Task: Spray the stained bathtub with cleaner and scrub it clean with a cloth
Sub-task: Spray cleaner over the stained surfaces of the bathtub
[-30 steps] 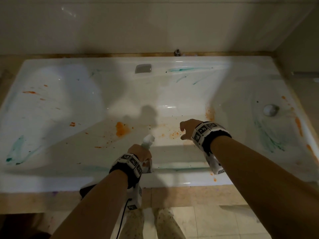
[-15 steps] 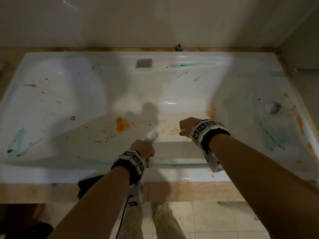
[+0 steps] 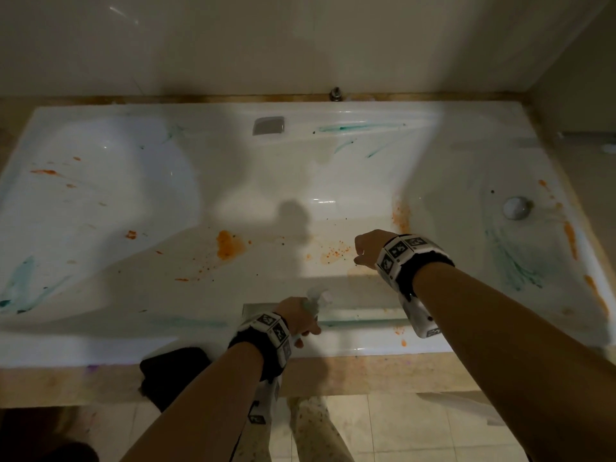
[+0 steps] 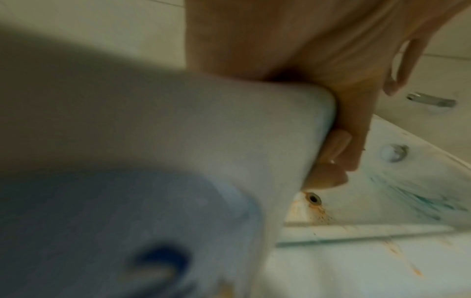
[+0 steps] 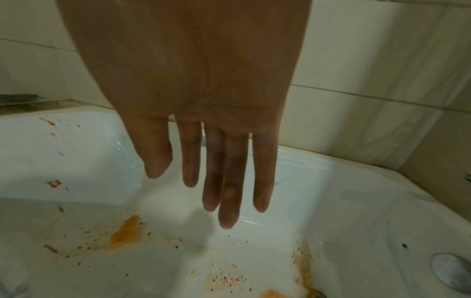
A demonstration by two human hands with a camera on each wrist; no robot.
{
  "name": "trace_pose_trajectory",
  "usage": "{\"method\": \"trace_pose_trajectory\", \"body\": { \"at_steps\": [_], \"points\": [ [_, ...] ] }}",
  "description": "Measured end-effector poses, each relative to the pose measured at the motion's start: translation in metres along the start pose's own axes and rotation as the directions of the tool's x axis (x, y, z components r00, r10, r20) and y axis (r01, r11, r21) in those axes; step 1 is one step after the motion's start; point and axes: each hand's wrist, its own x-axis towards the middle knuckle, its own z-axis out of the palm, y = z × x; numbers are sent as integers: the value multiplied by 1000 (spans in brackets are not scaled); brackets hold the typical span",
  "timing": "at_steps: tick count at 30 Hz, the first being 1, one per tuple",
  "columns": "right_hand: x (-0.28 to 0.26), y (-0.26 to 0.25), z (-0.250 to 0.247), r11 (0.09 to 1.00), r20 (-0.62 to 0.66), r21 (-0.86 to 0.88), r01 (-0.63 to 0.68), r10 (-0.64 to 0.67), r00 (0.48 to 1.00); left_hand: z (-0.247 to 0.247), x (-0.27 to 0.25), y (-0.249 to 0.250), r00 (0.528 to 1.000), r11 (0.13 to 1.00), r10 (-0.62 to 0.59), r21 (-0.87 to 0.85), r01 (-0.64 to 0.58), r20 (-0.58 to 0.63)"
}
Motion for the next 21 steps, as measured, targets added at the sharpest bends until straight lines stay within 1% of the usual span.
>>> {"method": "trace_pose_trajectory", "body": {
  "at_steps": [3,5,8,11,14,17,19,21],
  "points": [
    [-1,12,8,999,12,-30,-19,19,1000,11,5,4,999,997,-29,66,31,-34],
    [0,20,14,999,16,-39,-35,35,999,17,7,7,998,996,-39,76,42,-44],
    [2,26,20,999,11,-28,-29,29,1000,24,11,12,999,998,-53,30,53,0],
    [1,28,25,999,-1,-24,-21,21,1000,29,12,18,998,996,-59,61,58,12],
    [1,31,24,1000,1,-16,-21,21,1000,33,13,18,997,985,-46,162,55,-58],
    [4,31,18,999,30,-31,-28,29,999,28,12,10,990,975,-61,204,86,-129],
    [7,30,14,998,25,-41,-41,42,999,21,10,5,988,976,-108,179,127,-112],
    [11,24,10,997,9,-56,-55,56,998,14,7,-1,991,982,-129,130,134,-48]
  ]
}}
